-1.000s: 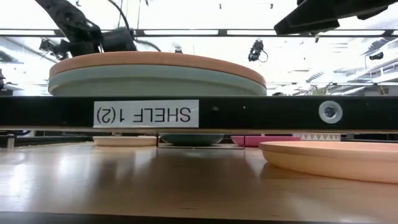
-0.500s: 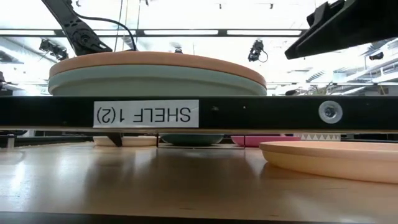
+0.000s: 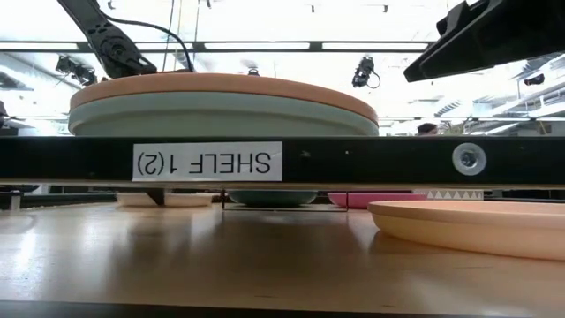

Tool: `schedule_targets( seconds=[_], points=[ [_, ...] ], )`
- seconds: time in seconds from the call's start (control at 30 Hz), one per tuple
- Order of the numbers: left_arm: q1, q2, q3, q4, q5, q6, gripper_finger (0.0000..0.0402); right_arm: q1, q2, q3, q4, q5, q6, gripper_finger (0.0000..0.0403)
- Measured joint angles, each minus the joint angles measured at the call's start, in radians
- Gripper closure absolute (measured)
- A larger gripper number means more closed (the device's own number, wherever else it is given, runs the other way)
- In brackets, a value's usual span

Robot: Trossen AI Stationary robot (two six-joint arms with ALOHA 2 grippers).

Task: Place and stack plates onto a shelf
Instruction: Stack the gray plate on top of the brown plate on the shelf

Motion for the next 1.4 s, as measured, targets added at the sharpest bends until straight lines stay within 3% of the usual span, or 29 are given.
schedule_targets(
  seconds=[0.27,0.5,0.67,0.9,1.17,1.4],
  points=[
    [-0.041,-0.148,0.161,-0.319,0.004,-0.138,0.0386,0.002,0.000,0.000,0.010,0.000,-0.007,0.0250],
    [-0.156,-0.294,0.369,-0.513,-0.113,-0.220,0.0387,0.016,0.000,0.001,0.024,0.003,0.004,0.0250],
    [-0.319,-0.353,0.469,-0.459,-0.122,-0.225,0.0386,0.030,0.000,0.001,0.025,0.054,0.027,0.0250],
    [-0.598,-0.344,0.495,-0.271,0.081,-0.202,0.0384,0.049,0.003,0.001,0.024,0.141,0.026,0.0250],
    [-0.919,-0.244,0.495,-0.209,-0.002,-0.077,0.0384,0.072,0.003,0.001,0.017,0.182,0.018,0.0250],
    [-1.045,-0.108,0.494,-0.155,-0.029,-0.129,0.0384,0.072,0.003,0.001,0.014,0.183,0.019,0.0250]
  ],
)
